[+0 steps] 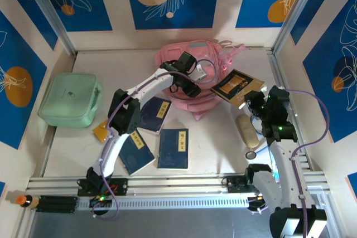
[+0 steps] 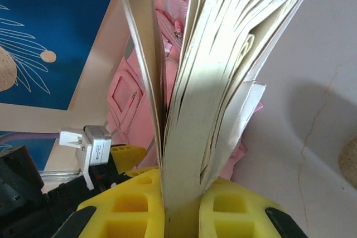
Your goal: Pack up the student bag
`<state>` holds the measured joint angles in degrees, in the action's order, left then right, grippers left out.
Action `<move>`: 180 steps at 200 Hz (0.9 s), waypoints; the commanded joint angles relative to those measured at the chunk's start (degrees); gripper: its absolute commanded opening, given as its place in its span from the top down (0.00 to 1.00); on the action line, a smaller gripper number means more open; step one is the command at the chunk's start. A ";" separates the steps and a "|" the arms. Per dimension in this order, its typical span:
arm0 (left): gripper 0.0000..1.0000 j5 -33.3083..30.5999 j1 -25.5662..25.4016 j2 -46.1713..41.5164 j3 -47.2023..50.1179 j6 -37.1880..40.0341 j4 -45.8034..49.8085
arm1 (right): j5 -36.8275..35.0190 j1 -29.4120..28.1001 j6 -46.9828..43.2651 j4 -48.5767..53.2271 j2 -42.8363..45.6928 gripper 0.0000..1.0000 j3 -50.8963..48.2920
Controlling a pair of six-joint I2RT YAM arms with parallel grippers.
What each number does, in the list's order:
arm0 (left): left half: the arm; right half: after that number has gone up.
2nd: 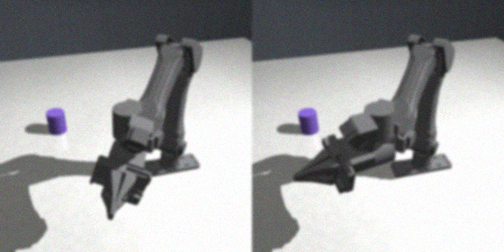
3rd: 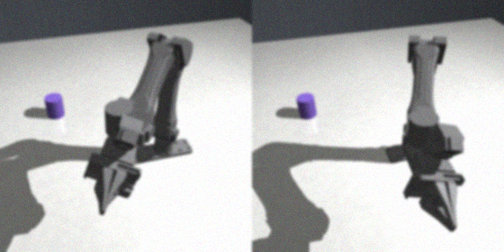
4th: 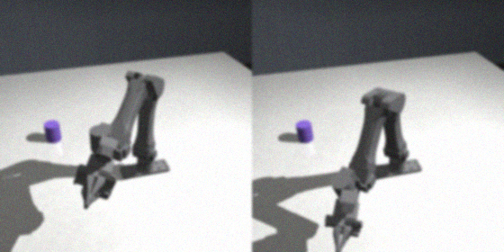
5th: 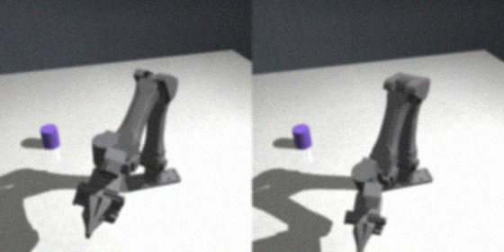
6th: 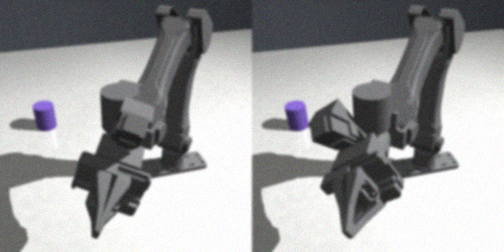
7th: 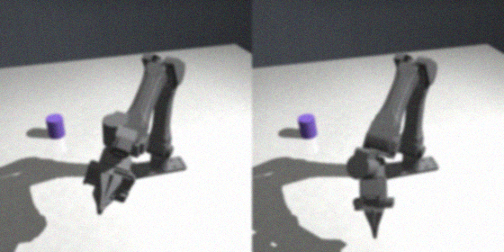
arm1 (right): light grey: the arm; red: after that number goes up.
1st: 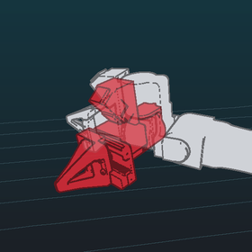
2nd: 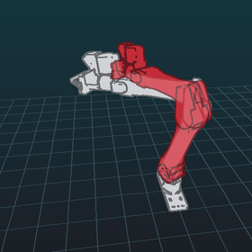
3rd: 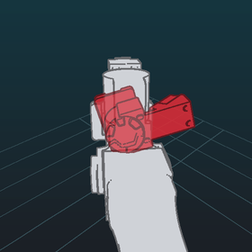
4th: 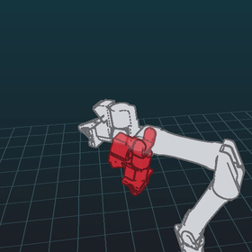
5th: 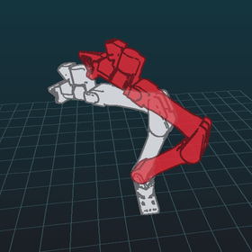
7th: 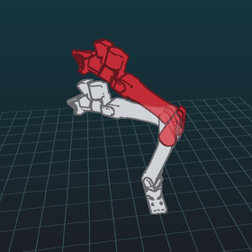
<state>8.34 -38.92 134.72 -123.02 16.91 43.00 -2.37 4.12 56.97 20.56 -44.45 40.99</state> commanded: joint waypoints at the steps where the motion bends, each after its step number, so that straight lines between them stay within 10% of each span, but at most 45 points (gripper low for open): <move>1: 0.37 2.37 -0.28 1.39 -2.24 4.24 3.33 | 1.70 0.45 -0.34 -2.63 1.12 0.99 0.85; 70: 0.45 -5.86 -0.36 6.10 -5.91 6.01 2.72 | 2.80 0.98 0.87 -2.00 1.29 0.99 0.68; 180: 1.00 0.57 -0.87 -3.20 -1.59 -0.81 -5.20 | -2.69 2.20 -3.20 3.70 6.43 0.99 4.30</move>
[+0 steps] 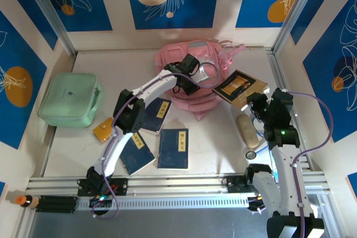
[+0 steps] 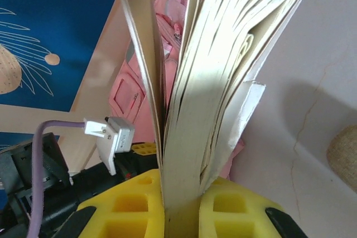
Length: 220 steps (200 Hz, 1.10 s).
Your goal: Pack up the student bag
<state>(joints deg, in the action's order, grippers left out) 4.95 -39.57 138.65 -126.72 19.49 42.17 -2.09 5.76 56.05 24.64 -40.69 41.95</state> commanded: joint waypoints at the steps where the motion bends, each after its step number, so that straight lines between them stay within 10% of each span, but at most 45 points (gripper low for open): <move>1: 1.00 3.94 -0.19 -7.37 2.27 -3.53 -4.59 | -3.13 0.56 -2.40 -0.30 2.78 0.99 3.37; 92: 1.00 -2.92 -0.24 -21.64 15.28 -20.24 -24.26 | -11.07 0.48 -8.48 5.79 8.03 0.99 4.81; 220: 1.00 6.69 -0.21 -26.50 19.08 -25.52 -34.01 | 11.48 -0.13 3.44 -11.98 3.28 0.99 -4.36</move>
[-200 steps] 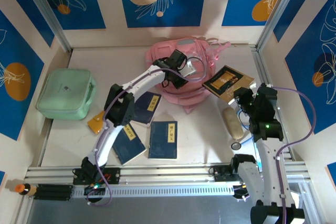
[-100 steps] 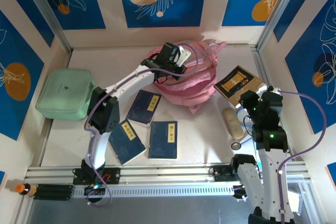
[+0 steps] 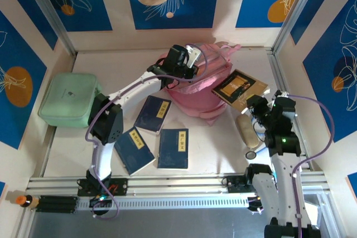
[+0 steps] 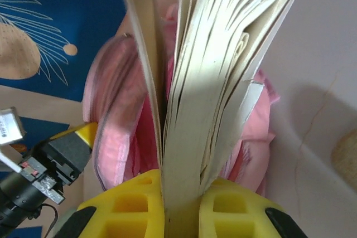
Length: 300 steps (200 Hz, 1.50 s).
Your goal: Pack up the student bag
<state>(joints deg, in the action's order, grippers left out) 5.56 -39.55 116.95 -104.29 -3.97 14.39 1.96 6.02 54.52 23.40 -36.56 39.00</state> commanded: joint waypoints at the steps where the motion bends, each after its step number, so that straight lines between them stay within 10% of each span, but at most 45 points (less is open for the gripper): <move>1: 1.00 6.19 -0.25 -4.80 -3.45 -2.13 -6.14 | 7.58 -0.40 5.06 -10.96 -0.91 0.98 -1.44; 173: 1.00 10.34 0.83 -7.15 -4.82 -8.29 -7.04 | 0.25 -13.51 9.62 -58.98 -42.44 0.98 3.75; 300: 1.00 10.47 1.36 -6.64 -4.17 -9.78 -6.83 | -8.94 -18.67 20.34 -55.50 -59.36 0.94 6.03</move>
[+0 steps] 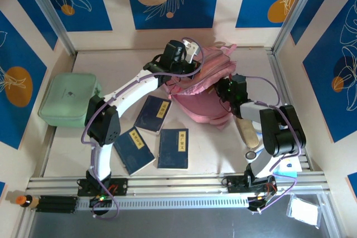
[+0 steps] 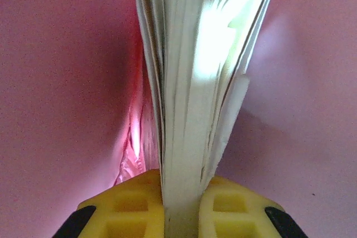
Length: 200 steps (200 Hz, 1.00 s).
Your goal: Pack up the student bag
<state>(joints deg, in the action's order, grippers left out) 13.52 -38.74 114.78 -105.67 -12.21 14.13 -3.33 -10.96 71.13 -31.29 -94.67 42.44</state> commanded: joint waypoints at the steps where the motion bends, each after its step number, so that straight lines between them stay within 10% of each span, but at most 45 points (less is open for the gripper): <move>1: 1.00 2.54 0.53 -4.48 -2.75 -1.61 -6.66 | -3.68 -1.69 3.92 -0.76 -1.36 0.94 2.67; 39: 1.00 2.60 0.63 -4.52 -2.44 -2.56 -7.78 | -1.86 -1.93 8.69 1.19 -5.63 0.85 6.78; 104: 1.00 3.18 1.38 -3.78 -1.76 -4.03 -8.81 | 8.19 0.13 9.59 2.16 -5.17 0.31 5.15; 200: 1.00 1.11 1.74 -3.10 3.36 -3.08 -9.20 | 9.96 10.28 -5.65 29.08 24.02 0.24 -9.56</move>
<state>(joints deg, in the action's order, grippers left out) 14.61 -37.71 114.78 -103.18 -15.18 10.98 9.56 -2.87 71.70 -17.06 -80.01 34.44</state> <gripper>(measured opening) 0.061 0.761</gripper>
